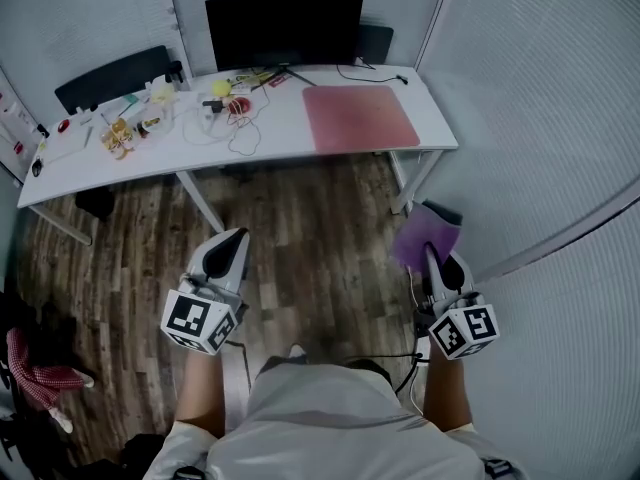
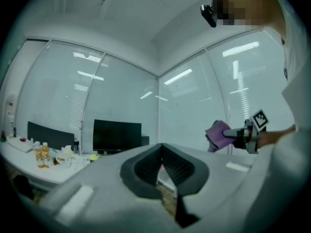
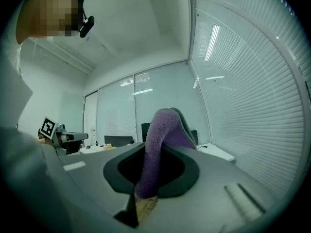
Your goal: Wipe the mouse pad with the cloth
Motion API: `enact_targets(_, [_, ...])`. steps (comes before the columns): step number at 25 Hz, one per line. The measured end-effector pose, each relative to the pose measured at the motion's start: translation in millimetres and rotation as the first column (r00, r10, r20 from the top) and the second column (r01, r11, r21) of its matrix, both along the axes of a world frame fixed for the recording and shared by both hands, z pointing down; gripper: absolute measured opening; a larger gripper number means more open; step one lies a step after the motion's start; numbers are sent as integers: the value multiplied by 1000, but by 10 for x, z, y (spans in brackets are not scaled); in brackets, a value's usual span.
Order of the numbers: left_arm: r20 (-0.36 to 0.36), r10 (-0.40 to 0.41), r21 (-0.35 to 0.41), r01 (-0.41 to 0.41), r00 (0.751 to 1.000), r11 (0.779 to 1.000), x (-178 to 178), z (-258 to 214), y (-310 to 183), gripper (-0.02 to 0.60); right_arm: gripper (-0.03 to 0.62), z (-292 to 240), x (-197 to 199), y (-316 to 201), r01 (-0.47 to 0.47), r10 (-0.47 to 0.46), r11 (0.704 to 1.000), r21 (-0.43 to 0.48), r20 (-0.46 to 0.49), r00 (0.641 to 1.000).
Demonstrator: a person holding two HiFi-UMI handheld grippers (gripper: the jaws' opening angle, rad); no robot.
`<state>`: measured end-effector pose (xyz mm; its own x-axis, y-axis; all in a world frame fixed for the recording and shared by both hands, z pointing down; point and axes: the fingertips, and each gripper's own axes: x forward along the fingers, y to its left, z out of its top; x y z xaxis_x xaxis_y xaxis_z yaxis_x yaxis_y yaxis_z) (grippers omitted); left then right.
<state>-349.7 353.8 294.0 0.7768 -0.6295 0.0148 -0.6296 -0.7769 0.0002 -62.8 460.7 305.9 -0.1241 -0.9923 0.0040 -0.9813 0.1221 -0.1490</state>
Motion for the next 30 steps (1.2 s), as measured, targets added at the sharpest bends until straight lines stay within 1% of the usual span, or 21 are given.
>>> enact_targets(3, [-3, -8, -31, 8, 1000, 1000, -161, 108, -162, 2, 51, 55, -255, -180, 30, -30, 999, -26, -8, 1000])
enact_targets(5, [-12, -8, -40, 7, 1000, 999, -203, 154, -219, 2, 51, 86, -319, -287, 42, -42, 998, -49, -12, 999])
enact_targets(10, [-13, -21, -69, 20, 1000, 997, -223, 278, -444, 2, 51, 162, -234, -631, 35, -34, 997, -75, 12, 999])
enact_targets(15, [-3, -47, -58, 46, 999, 997, -53, 300, -823, 2, 51, 273, -67, -1139, 76, -74, 995, -67, 29, 997])
enact_targets(19, [8, -75, -59, 75, 997, 995, 309, 311, -1204, 2, 51, 367, 257, -1632, 124, -120, 989, -80, 57, 991])
enact_targets(24, [33, -95, -41, 96, 995, 994, 973, 258, -1711, 2, 51, 391, 934, -2285, 161, -156, 984, -79, 65, 986])
enact_targets(30, [9, -152, -20, 152, 988, 988, 1822, 140, -2203, 2, 51, 569, 1724, -2928, 230, -221, 966, -115, 82, 972])
